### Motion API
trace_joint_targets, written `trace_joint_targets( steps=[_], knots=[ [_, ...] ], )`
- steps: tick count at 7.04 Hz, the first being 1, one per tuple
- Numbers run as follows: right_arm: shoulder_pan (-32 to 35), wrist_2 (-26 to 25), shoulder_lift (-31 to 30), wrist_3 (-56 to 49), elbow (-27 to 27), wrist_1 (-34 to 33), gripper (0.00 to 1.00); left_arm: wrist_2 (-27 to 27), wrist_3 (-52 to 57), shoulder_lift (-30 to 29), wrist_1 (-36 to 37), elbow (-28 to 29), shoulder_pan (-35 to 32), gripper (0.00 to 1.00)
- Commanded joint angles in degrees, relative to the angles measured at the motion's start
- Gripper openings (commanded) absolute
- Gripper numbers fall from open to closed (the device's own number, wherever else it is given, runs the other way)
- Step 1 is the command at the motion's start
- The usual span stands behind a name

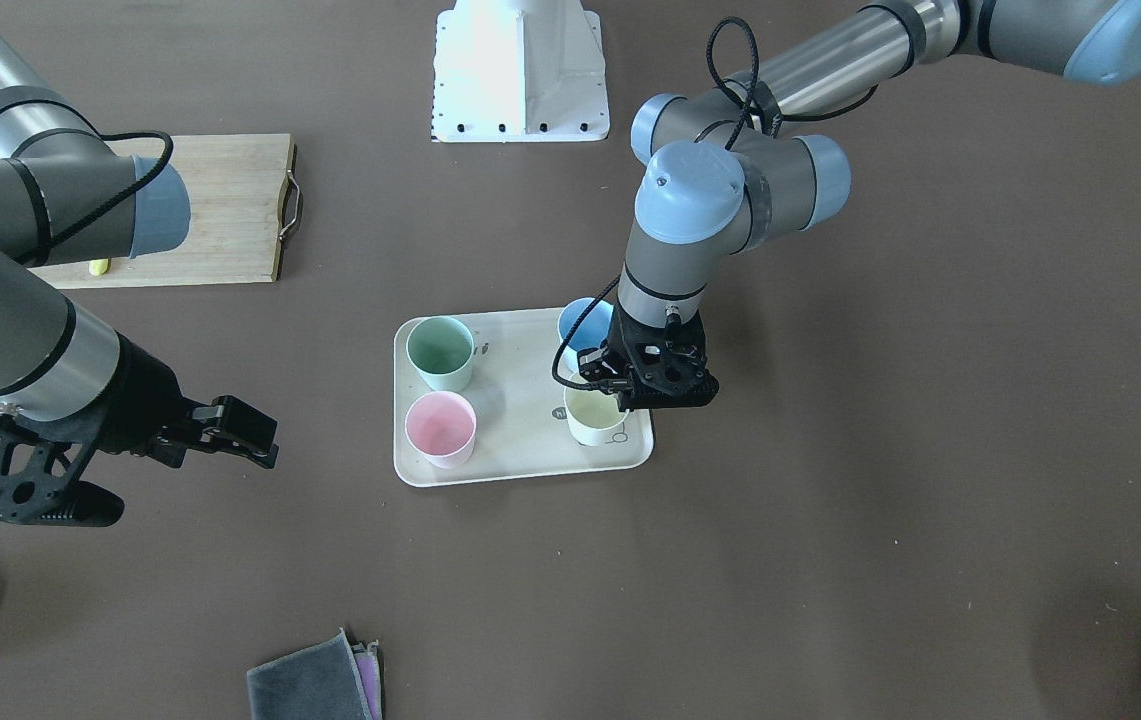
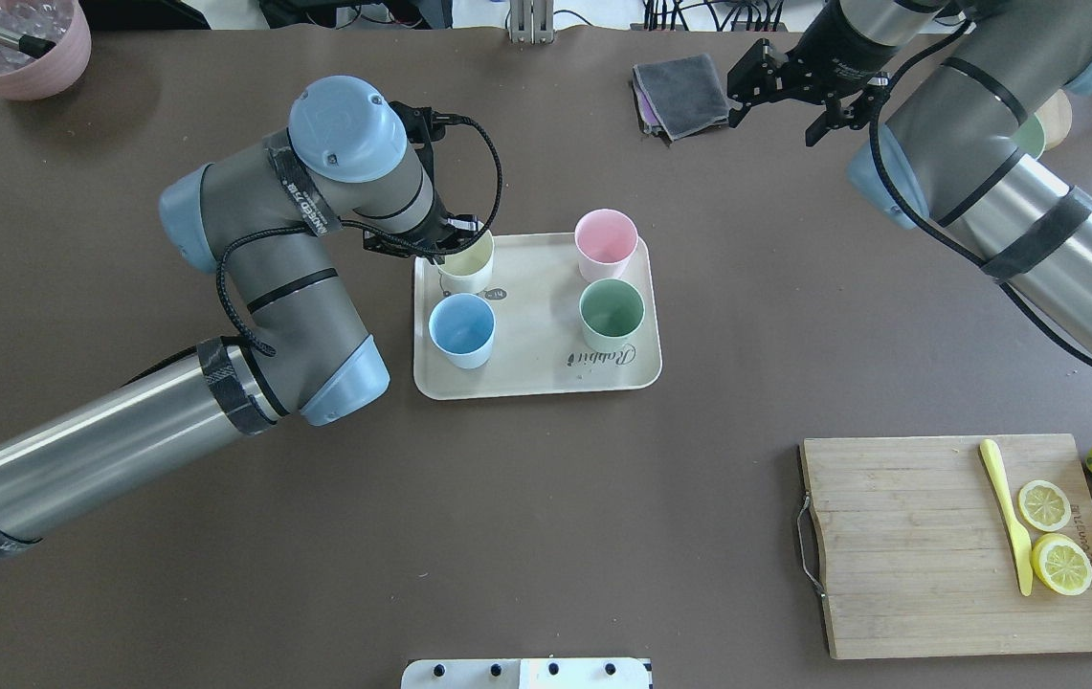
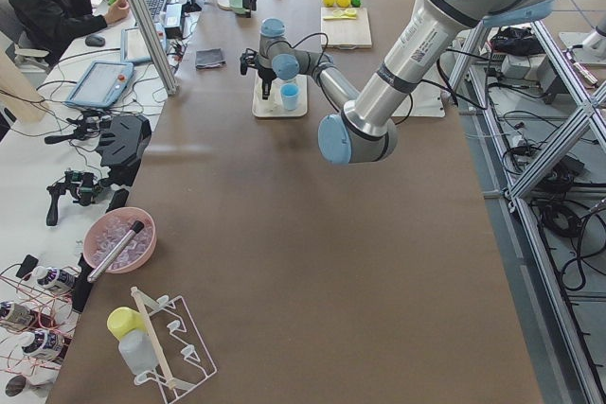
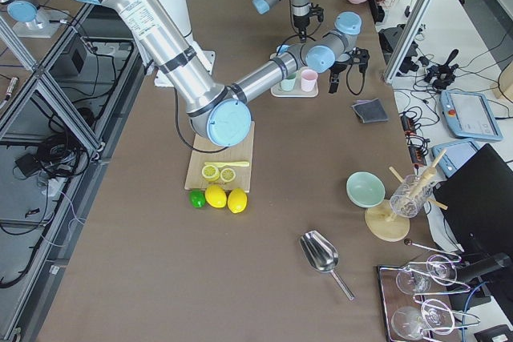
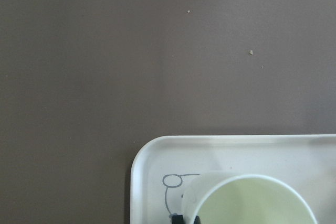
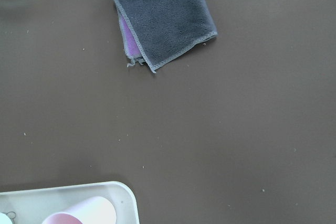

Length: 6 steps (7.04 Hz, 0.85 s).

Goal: Place all cups on tray

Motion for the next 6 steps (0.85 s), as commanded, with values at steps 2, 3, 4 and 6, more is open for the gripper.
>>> trace_joint_targets(
  steps=[2,3,4,6],
  knots=[
    [3.71,-0.21,-4.66,-4.4,5.55,-0.35,1.0,-0.11,0.73,0.15,0.61,-5.36,-0.28,0.98],
    [4.77,-0.3,-8.5,-5.47,9.31,0.17,1.0,-0.37,1.25,0.33,4.88,-9.74,-2.28,0.98],
    [7.21,-0.13,-9.76,-5.4,11.26,-0.7,1.0,-0.98,5.96,1.03,9.88,-14.31,-5.09,0.98],
    [8.64,-2.39,-16.59,-5.13,15.31,0.25,1.0,-1.69,11.7,11.88,11.16,-25.99,-9.65,0.98]
  ],
)
